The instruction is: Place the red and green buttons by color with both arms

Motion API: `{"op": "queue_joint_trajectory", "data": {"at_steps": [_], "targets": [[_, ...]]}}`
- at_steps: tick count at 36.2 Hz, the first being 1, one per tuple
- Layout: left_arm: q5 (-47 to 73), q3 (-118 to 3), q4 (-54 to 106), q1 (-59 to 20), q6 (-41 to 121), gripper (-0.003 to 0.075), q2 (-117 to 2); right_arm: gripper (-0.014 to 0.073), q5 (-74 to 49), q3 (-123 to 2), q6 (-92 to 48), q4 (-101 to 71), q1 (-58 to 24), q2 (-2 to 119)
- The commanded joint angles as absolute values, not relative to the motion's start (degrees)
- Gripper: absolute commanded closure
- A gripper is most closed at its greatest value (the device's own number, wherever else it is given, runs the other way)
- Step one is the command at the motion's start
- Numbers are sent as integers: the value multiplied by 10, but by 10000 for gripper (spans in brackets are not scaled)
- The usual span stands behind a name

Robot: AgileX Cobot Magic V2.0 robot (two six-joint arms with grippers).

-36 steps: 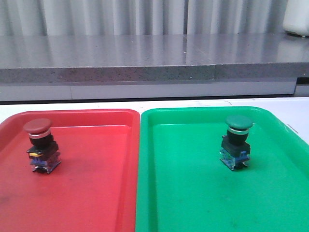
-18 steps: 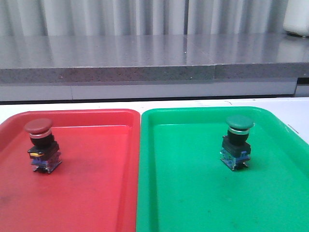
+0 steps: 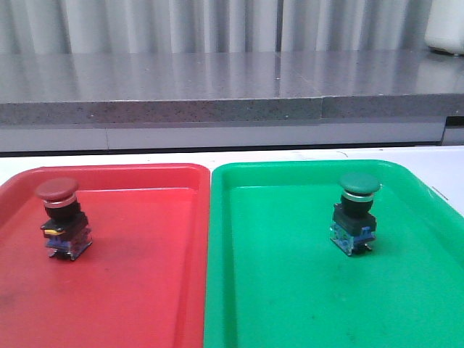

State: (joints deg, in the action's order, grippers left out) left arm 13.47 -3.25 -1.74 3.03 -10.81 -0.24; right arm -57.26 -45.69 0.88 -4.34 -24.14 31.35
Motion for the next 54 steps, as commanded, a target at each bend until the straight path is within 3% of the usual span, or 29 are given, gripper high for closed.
{"op": "queue_joint_trajectory", "data": {"at_steps": [1, 7, 54], "targets": [[54, -22, -11, 30, -115, 740, 14, 701, -538, -472, 8, -41, -241, 315], [-35, 18, -11, 30, -114, 740, 13, 701, -539, -472, 8, -41, -241, 315], [-18, 17, 0, 20, -65, 740, 13, 701, -539, -472, 8, -41, -241, 315]]}}
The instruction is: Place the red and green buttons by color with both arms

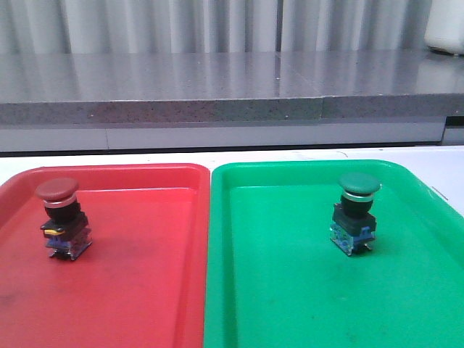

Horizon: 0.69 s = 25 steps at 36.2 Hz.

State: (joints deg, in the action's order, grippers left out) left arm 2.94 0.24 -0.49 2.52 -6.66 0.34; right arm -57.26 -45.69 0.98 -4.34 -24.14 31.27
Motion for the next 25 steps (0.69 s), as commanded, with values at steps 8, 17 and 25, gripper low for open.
{"op": "queue_joint_trajectory", "data": {"at_steps": [8, 17, 25], "targets": [[-18, 17, 0, 20, -65, 740, 13, 701, -539, -472, 8, -41, -241, 315], [-18, 17, 0, 20, -65, 740, 13, 701, -530, -470, 6, -13, -241, 315], [-18, 17, 0, 20, -65, 740, 13, 701, -356, -372, 5, 9, -168, 255]]}}
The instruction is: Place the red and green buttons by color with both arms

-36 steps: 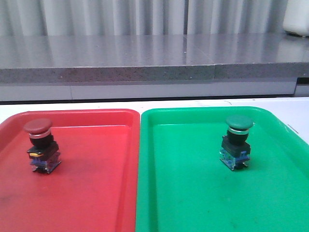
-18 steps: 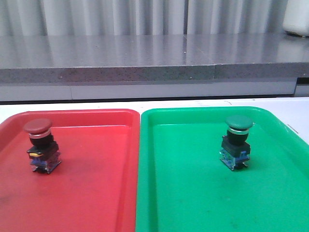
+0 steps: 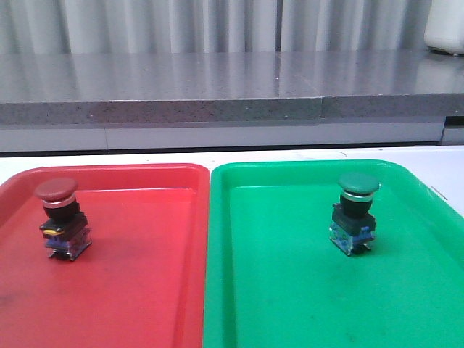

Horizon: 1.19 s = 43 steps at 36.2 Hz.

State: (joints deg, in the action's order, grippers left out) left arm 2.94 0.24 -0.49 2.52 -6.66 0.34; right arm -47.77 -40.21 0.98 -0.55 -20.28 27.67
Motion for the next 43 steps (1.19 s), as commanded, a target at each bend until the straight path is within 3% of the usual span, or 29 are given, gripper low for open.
{"op": "queue_joint_trajectory", "data": {"at_steps": [1, 10, 18, 43], "targets": [[-18, 17, 0, 20, -65, 740, 13, 701, -326, -350, 5, 9, -151, 240], [-18, 17, 0, 20, -65, 740, 13, 701, -111, -130, 5, 9, -38, 74], [-18, 17, 0, 20, -65, 740, 13, 701, 13, 11, 6, 8, -35, -17], [-18, 17, 0, 20, -65, 740, 12, 701, 8, 12, 46, 9, -34, -15]]}}
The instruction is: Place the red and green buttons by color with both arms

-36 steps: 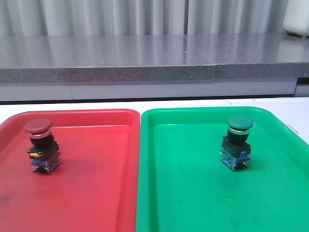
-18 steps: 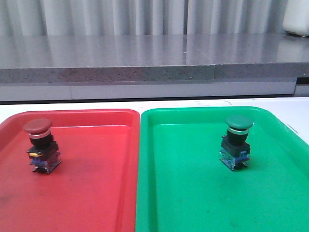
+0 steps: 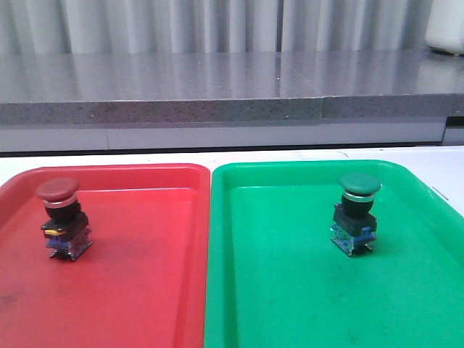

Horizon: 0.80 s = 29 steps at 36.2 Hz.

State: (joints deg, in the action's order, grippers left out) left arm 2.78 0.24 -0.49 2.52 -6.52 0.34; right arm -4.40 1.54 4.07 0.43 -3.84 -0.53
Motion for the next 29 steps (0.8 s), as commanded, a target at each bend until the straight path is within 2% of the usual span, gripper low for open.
{"op": "queue_joint_trajectory", "data": {"at_steps": [1, 29], "targets": [[-18, 17, 0, 20, -65, 740, 12, 701, 8, 12, 46, 9, -32, -16], [-18, 17, 0, 20, -65, 740, 12, 701, 4, 12, 46, 9, -17, -15]]}}
